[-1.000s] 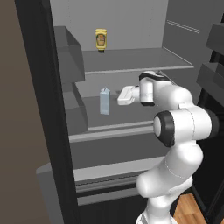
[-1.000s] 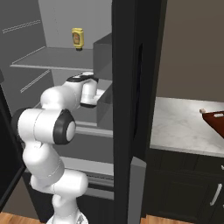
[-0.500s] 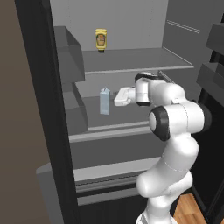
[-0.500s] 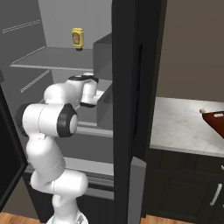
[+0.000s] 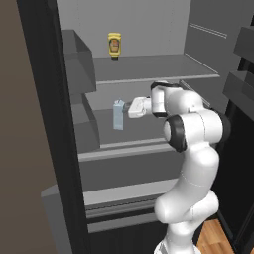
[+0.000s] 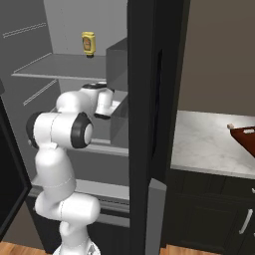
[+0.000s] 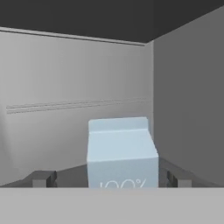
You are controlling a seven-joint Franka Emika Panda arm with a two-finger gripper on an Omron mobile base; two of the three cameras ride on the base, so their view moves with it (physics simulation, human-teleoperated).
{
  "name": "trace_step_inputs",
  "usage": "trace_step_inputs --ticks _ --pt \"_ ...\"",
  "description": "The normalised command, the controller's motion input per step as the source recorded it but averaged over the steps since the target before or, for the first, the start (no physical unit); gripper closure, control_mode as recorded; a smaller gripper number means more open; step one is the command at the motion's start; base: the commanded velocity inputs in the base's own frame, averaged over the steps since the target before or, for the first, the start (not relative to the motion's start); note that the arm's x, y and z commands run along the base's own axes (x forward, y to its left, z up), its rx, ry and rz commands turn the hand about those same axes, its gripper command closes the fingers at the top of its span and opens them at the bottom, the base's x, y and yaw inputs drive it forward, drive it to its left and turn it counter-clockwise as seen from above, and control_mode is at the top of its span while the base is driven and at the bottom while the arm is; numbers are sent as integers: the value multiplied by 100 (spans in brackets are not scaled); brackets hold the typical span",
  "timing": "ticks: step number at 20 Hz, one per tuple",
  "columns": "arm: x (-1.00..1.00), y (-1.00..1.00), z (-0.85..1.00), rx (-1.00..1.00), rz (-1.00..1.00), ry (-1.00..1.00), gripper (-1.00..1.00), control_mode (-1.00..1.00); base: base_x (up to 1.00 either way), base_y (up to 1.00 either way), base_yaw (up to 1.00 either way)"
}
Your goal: Take out the milk from the fridge and place it on the tray on the counter. Then take the sugar cube near the tray and place it in the tray.
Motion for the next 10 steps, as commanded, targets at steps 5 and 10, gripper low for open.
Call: trace_step_inputs --ticks 5,10 --pt "21 6 -9 0 5 0 -100 -100 0 0 0" --pt "8 17 -8 1 7 0 -100 -100 0 0 0"
